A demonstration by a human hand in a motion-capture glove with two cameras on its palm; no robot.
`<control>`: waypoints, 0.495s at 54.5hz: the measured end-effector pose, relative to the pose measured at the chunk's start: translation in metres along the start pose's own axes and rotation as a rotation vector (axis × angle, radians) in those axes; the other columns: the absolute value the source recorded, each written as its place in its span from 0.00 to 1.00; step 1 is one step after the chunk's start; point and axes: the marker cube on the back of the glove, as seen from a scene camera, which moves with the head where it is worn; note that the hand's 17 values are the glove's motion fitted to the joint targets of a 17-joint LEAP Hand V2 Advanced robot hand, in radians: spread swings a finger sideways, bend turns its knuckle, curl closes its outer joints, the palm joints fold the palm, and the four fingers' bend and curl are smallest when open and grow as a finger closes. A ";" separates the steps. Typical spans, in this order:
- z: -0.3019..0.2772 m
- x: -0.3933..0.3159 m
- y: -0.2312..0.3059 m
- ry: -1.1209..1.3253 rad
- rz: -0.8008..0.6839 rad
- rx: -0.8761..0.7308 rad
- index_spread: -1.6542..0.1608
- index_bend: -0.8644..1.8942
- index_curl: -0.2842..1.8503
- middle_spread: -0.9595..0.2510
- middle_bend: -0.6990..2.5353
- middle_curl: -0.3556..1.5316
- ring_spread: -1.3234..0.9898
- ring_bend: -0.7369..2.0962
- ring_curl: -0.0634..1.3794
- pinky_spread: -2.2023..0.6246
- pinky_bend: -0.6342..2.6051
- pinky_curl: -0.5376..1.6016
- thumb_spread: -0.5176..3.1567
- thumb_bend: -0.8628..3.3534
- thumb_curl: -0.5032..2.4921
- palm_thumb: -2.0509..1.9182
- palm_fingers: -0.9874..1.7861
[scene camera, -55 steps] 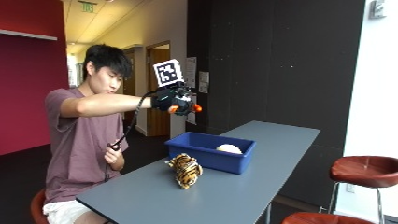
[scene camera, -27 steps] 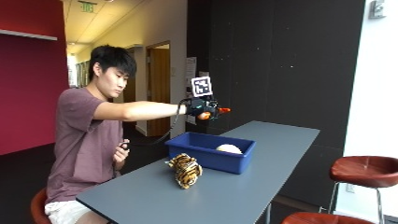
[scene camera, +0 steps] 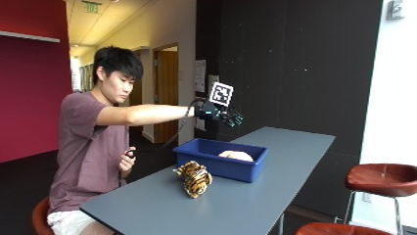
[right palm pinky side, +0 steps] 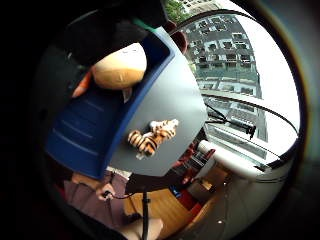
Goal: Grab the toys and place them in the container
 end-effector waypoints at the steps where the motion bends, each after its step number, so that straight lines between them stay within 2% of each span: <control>1: -0.003 0.004 0.004 0.003 -0.006 0.008 0.82 0.32 0.26 0.83 0.25 0.39 0.59 0.46 0.26 0.78 0.53 0.46 0.41 0.16 0.26 0.45 0.20; 5: -0.011 0.027 0.020 0.043 0.008 0.036 0.81 0.33 0.25 0.84 0.25 0.37 0.59 0.44 0.25 0.79 0.51 0.45 0.40 0.16 0.25 0.45 0.20; 11: -0.020 0.048 0.047 -0.013 -0.072 0.084 0.80 0.34 0.24 0.83 0.26 0.36 0.59 0.42 0.23 0.79 0.48 0.43 0.40 0.17 0.23 0.45 0.23; 21: -0.016 0.097 0.090 -0.031 0.027 0.079 0.80 0.34 0.22 0.81 0.26 0.36 0.58 0.39 0.23 0.79 0.43 0.41 0.41 0.17 0.21 0.46 0.26; 27: 0.000 0.128 0.115 0.029 0.011 0.050 0.80 0.34 0.22 0.81 0.26 0.35 0.58 0.39 0.23 0.79 0.42 0.41 0.41 0.17 0.21 0.46 0.27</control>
